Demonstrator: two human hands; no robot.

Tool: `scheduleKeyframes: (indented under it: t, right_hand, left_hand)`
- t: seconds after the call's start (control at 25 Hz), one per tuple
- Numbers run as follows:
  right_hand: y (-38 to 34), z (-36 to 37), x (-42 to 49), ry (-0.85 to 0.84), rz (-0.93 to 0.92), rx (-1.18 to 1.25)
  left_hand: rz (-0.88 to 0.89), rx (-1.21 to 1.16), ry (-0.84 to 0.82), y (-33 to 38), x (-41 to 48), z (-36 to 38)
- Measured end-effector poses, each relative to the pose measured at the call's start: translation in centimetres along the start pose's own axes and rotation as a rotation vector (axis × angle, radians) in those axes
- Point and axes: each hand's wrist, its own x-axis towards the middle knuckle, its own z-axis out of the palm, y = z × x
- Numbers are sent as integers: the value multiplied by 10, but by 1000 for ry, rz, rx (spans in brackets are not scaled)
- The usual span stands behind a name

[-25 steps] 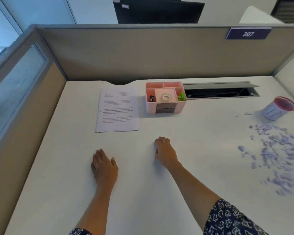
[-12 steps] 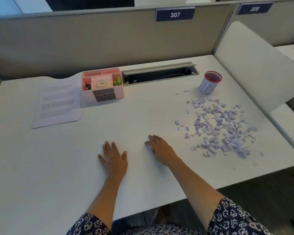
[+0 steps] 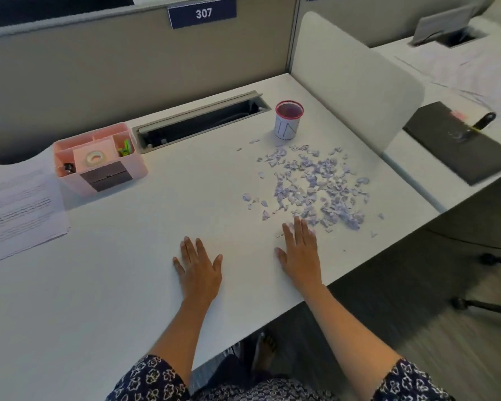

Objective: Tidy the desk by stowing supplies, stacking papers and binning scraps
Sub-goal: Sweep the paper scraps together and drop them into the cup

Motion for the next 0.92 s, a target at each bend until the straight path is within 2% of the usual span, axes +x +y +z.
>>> scheduleKeyframes:
  t: [0.12,0.2,0.28,0.6,0.92]
  right_hand:
    - [23,1,-19,41,348,71]
    - [31,-1,-26,11,569,148]
    - [32,-2,-26,-51,686,235]
    - [-4,-2,-13,-185,515,238]
    - [-10,8,24,-135,485,191]
  left_hand:
    - [-6,-1,-15,3,-1,0]
    - [17,5,-27,6,-2,0]
    - [72,20,-42,8,-2,0]
    - [125,29,-25,14,4,4]
    - [152,46,-12,33,55,6]
